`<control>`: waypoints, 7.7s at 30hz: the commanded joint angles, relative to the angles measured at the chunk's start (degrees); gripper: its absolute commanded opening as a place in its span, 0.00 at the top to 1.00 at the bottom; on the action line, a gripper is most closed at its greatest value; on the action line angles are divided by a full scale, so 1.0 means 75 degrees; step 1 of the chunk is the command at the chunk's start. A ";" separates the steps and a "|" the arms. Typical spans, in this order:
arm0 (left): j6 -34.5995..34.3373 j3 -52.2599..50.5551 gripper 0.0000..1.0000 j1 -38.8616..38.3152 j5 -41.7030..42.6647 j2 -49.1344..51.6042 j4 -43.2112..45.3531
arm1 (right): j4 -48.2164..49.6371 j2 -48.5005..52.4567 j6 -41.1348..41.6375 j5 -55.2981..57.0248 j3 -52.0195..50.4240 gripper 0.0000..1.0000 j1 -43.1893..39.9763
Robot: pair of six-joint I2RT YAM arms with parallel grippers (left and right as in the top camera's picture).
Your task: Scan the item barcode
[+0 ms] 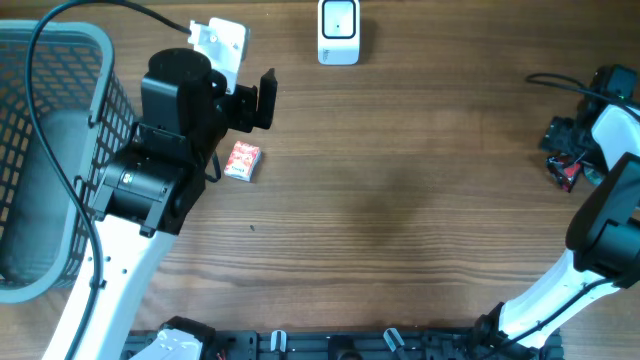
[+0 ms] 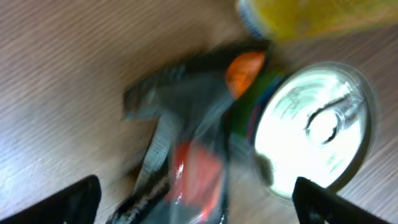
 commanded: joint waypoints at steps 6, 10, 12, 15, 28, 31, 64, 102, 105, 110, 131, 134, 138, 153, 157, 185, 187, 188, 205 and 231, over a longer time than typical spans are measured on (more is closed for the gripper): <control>0.0600 -0.0064 0.00 0.0076 0.0058 0.0082 0.0318 | -0.0790 -0.2060 0.0303 -0.1515 0.1160 0.00 0.0557; -0.1364 -0.0064 0.00 0.0373 -0.0874 0.0079 -0.0093 | -0.1008 -0.2940 -0.0490 -0.3500 0.1160 0.00 0.1338; -0.2206 -0.0064 0.00 0.0443 -0.1693 -0.0216 -0.0160 | -0.1253 -0.2876 -0.1096 -0.3526 0.1157 0.00 0.2037; -0.2314 -0.0064 0.00 0.0198 -0.2189 -0.0726 -0.0408 | -0.1212 -0.2716 -0.1341 -0.3523 0.1157 0.00 0.2838; -0.0950 -0.0396 0.00 0.0178 -0.0114 0.1131 -0.1813 | -0.0883 -0.2218 -0.0667 -0.2401 0.1160 0.00 0.3832; -0.0694 -0.0463 0.00 0.0178 0.0067 0.2655 -0.1740 | -0.1075 -0.2218 -0.0670 -0.2349 0.1160 0.00 0.3573; -0.0131 -0.2040 0.55 0.1408 0.1734 0.5001 0.0289 | -0.1043 -0.2218 -0.0504 -0.2197 0.1160 0.00 0.3503; -1.0328 -0.2037 0.00 -0.1798 0.2317 0.4532 0.2990 | -0.1239 -0.2218 -0.0064 -0.2092 0.1160 0.00 0.3287; -0.8740 -0.2037 0.00 -0.1795 0.1970 0.3704 0.2812 | -0.1291 -0.2218 0.0099 -0.2090 0.1160 0.00 0.3287; -0.8405 -0.2037 0.00 -0.1798 0.0557 0.1903 0.1349 | -0.1434 -0.2218 0.0172 -0.2092 0.1160 0.00 0.3296; -0.2500 -0.2037 0.00 0.0723 -0.0393 -0.3413 0.0493 | -0.3681 -0.2186 1.1823 -0.5546 0.0364 0.00 0.6321; -0.2527 -0.2040 0.00 0.0877 -0.0393 -0.3424 0.0128 | -0.2159 -0.2014 1.2712 -0.4637 0.0367 0.00 0.7309; -0.2527 -0.2040 0.00 0.0877 -0.0391 -0.3421 -0.0134 | -0.1737 -0.1230 1.3146 -0.4322 0.0367 0.00 0.7726; -0.2524 -0.2040 0.00 0.0877 -0.0393 -0.3360 -0.0536 | -0.0224 0.0501 1.1217 -0.3468 0.0825 0.00 0.7618; -0.2524 -0.2040 0.00 0.0877 -0.0393 -0.3220 -0.0536 | -0.0609 0.0501 1.1724 -0.3605 0.0906 0.00 0.7618; -0.2530 -0.2040 0.00 0.0877 -0.0391 -0.2900 -0.0845 | -0.0513 0.0501 1.3449 -0.3465 0.0903 0.00 0.7627; -0.2530 -0.2040 0.00 0.0877 -0.0391 -0.2900 -0.0868 | 0.0064 0.0501 1.2936 -0.3436 0.0903 0.00 0.7627; -0.2530 -0.2040 0.00 0.0877 -0.0391 -0.2900 -0.0868 | 0.0050 0.0501 1.3079 -0.3456 0.0903 0.00 0.7627; -0.2530 -0.2040 0.00 0.0877 -0.0391 -0.2524 -0.0909 | -0.0583 0.0548 1.4539 -0.3217 0.0903 0.00 0.7618; -0.2763 -0.2040 0.00 0.0877 -0.0379 -0.2014 -0.1011 | -0.0801 0.1501 1.2657 -0.3754 0.0903 0.32 0.7510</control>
